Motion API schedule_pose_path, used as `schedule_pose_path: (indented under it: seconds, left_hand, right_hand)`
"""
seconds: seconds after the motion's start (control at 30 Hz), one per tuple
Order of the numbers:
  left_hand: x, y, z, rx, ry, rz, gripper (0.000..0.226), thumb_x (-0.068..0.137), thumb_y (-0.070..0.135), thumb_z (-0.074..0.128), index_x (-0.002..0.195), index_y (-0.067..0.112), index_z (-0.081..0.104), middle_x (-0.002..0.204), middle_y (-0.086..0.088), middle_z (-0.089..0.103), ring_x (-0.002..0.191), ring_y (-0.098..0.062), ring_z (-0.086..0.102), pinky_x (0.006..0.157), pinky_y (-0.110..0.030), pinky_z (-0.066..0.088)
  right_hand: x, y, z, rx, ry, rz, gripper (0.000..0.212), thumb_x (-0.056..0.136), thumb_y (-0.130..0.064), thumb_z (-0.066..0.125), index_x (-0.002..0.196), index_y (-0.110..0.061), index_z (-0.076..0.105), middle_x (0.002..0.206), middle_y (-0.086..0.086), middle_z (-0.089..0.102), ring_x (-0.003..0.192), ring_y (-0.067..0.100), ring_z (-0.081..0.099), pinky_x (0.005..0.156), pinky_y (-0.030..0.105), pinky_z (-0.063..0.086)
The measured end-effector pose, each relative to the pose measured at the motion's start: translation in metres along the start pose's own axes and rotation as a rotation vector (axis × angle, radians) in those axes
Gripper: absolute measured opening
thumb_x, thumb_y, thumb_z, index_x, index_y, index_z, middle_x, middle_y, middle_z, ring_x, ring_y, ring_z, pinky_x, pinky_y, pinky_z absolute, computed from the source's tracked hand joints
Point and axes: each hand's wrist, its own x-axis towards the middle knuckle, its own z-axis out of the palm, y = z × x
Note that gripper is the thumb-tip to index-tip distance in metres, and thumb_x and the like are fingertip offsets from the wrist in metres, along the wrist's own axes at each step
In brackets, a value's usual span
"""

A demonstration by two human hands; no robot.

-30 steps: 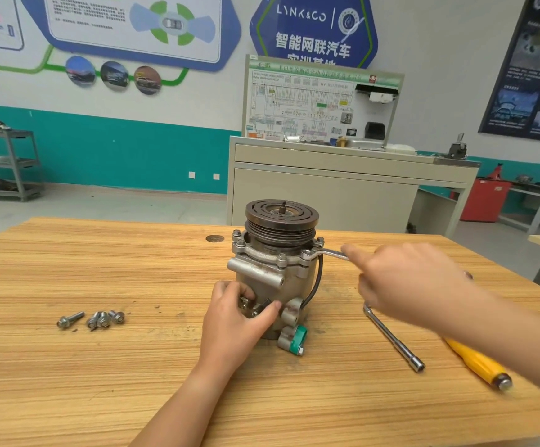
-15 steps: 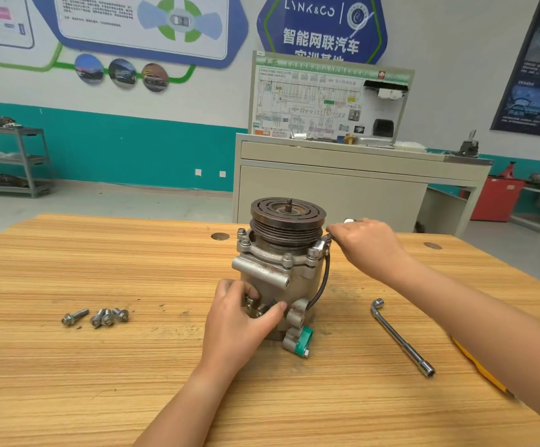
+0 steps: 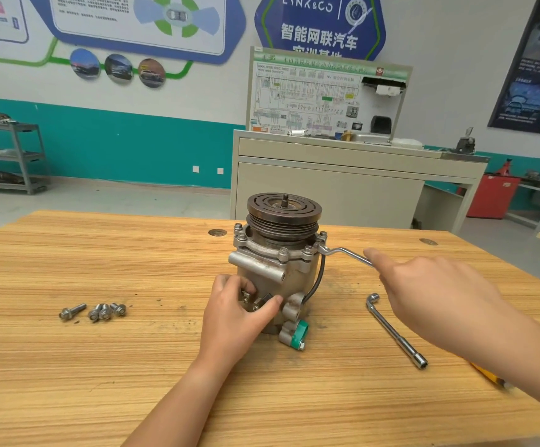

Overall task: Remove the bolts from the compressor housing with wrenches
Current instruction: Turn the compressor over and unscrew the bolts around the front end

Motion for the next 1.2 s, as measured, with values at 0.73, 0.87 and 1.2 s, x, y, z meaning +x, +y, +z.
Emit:
schedule_pose_path:
  seconds: [0.73,0.87,1.2]
  left_hand:
    - [0.000,-0.001,0.001,-0.011,0.003,-0.006,0.032,0.061,0.042,0.074,0.070,0.026,0.047,0.086,0.008,0.047,0.084,0.013,0.044,0.066,-0.001,0.032]
    - [0.000,0.000,0.000,-0.010,-0.002,-0.011,0.033,0.059,0.047,0.070,0.070,0.026,0.047,0.086,0.008,0.048,0.083,0.015,0.043,0.065,-0.001,0.031]
    - [0.000,0.000,0.000,-0.017,-0.013,-0.017,0.033,0.059,0.049,0.069,0.072,0.027,0.048,0.087,0.009,0.049,0.086,0.014,0.043,0.066,-0.001,0.032]
  right_hand:
    - [0.006,-0.038,-0.042,-0.235,-0.200,-0.148,0.071,0.085,0.006,0.040,0.144,0.004,0.001,0.058,0.003,0.028,0.044,0.017,0.026,0.037,0.027,0.019]
    - [0.004,-0.036,-0.037,-0.233,-0.188,-0.151,0.072,0.084,0.006,0.041,0.144,0.003,0.001,0.057,0.002,0.030,0.045,0.016,0.030,0.037,0.026,0.019]
    - [0.014,-0.039,-0.027,-0.278,-0.099,-0.167,0.062,0.088,0.003,0.039,0.143,0.003,0.011,0.068,0.005,0.048,0.054,0.023,0.047,0.035,0.027,0.022]
